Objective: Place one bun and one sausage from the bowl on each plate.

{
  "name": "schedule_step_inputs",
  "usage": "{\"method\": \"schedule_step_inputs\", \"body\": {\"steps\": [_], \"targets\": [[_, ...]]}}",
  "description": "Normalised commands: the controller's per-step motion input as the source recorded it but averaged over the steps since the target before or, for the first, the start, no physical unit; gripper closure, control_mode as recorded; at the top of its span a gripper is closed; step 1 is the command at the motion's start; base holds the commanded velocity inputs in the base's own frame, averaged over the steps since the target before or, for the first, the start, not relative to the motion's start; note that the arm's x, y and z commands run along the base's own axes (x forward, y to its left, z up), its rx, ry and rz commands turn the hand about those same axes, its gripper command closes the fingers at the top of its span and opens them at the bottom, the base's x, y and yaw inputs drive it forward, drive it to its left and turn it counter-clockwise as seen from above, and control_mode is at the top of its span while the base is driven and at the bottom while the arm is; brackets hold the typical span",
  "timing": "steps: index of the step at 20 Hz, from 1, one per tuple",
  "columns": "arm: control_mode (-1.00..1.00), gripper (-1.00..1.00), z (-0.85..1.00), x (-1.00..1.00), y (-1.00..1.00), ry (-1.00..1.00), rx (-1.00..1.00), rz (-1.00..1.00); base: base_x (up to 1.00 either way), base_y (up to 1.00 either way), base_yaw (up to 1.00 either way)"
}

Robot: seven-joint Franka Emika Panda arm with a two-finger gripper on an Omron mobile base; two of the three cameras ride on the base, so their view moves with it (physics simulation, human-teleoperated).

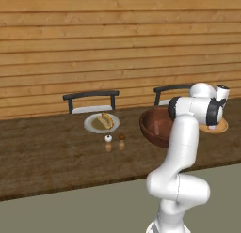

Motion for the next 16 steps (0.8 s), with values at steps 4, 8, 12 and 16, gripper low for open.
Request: {"method": "schedule_step_inputs", "body": {"steps": [4, 8, 12, 16], "targets": [[-1.00, 1.00, -0.06, 0.06, -0.33, 0.00, 0.00, -0.01, 0.00, 0.00, 0.00], [-1.00, -1.00, 0.00, -0.04, -0.01, 0.00, 0.00, 0.00, 0.00, 0.00, 0.00], [-1.00, -1.00, 0.00, -0.15, 0.00, 0.00, 0.00, 0.00, 0.00, 0.00, 0.00], [-1.00, -1.00, 0.14, -0.34, 0.01, -0.03, 0.00, 0.00, 0.00, 0.00, 0.00]]}}
